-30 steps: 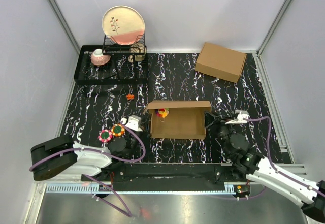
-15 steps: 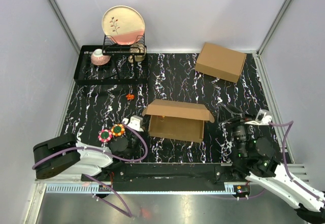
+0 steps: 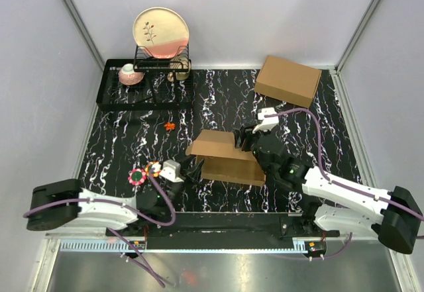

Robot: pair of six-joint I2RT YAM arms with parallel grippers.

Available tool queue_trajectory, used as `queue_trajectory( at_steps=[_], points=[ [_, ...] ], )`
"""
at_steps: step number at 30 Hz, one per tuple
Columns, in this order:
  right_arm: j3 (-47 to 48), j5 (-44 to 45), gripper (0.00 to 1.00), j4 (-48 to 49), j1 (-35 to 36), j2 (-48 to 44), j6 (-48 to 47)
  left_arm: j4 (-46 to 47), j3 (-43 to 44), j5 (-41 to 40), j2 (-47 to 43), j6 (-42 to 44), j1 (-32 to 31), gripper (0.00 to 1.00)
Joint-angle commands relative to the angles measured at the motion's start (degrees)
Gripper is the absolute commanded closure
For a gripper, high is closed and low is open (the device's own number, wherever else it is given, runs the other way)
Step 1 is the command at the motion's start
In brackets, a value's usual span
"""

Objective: Fold the paper box

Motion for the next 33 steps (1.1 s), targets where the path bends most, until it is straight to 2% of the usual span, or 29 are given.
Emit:
queue_trajectory(
  at_steps=[1, 2, 3, 5, 11, 14, 16, 18, 19, 20, 22, 23, 25, 26, 27, 29, 33],
  points=[
    [-3.72, -1.97, 0.45, 1.85, 0.17, 0.91, 4.16, -9.32, -4.36, -8.46, -14.02, -2.80, -6.08, 0.53],
    [-4.26, -2.15, 0.45, 1.77, 0.26, 1.70, 4.78, -15.12, -3.56, -8.72, -16.94, -5.79, -6.61, 0.53],
    [-4.87, -2.68, 0.46, 1.33, 0.26, 2.23, 5.39, -26.14, -1.99, -8.46, -19.50, -7.56, -7.40, 0.53],
    [-6.72, -3.29, 0.46, 1.15, 0.26, 3.55, 7.59, -37.95, 0.13, -9.24, -25.74, -11.96, -8.36, 0.53],
    [-12.34, -5.40, 0.48, 3.61, 0.35, 6.80, 12.07, -58.63, 4.26, -12.23, -39.11, -18.81, -11.27, 0.53],
    [-14.45, -5.93, 0.48, 4.14, 0.17, 8.38, 13.57, -64.72, 7.42, -12.94, -43.16, -21.63, -11.27, 0.52],
    [-15.33, -6.37, 0.48, 4.14, 0.26, 9.35, 13.92, -64.05, 8.57, -13.55, -44.31, -20.33, -11.27, 0.51],
    [-15.07, -6.64, 0.48, 3.09, 0.26, 10.32, 13.93, -59.14, 8.75, -15.92, -43.18, -16.22, -11.18, 0.48],
    [-15.16, -6.72, 0.48, 2.91, 0.26, 10.67, 13.93, -56.51, 8.58, -17.15, -42.21, -14.36, -11.27, 0.38],
    [-15.33, -6.29, 0.48, 2.91, 0.26, 10.59, 14.10, -49.35, 8.14, -18.29, -41.07, -12.26, -10.84, 0.32],
    [-16.39, -5.93, 0.48, 3.52, 0.17, 8.84, 14.63, -42.37, 7.08, -16.47, -35.72, -7.58, -9.35, 0.17],
    [-16.83, -5.67, 0.49, 4.31, 0.26, 8.13, 14.72, -40.51, 7.17, -12.80, -33.69, -8.27, -6.73, 0.14],
    [-16.75, -5.41, 0.49, 3.35, 0.26, 6.90, 14.81, -42.58, 9.18, -7.08, -27.37, -14.58, -2.77, 0.13],
    [-16.22, -5.49, 0.49, 1.26, 0.26, 7.07, 14.54, -45.47, 10.15, -2.09, -25.08, -17.48, 1.69, 0.14],
    [-14.91, -5.58, 0.49, -0.07, 0.26, 7.24, 14.19, -46.63, 11.55, -0.13, -20.62, -23.16, 4.00, 0.13],
    [-13.93, -5.93, 0.49, -3.40, 0.26, 8.12, 14.28, -47.52, 12.35, 5.13, -16.64, -27.86, 10.57, 0.14],
    [-13.93, -5.15, 0.48, -6.58, 0.26, 7.60, 16.38, -46.29, 14.10, 9.29, -7.51, -32.70, 18.16, 0.13]
  ],
)
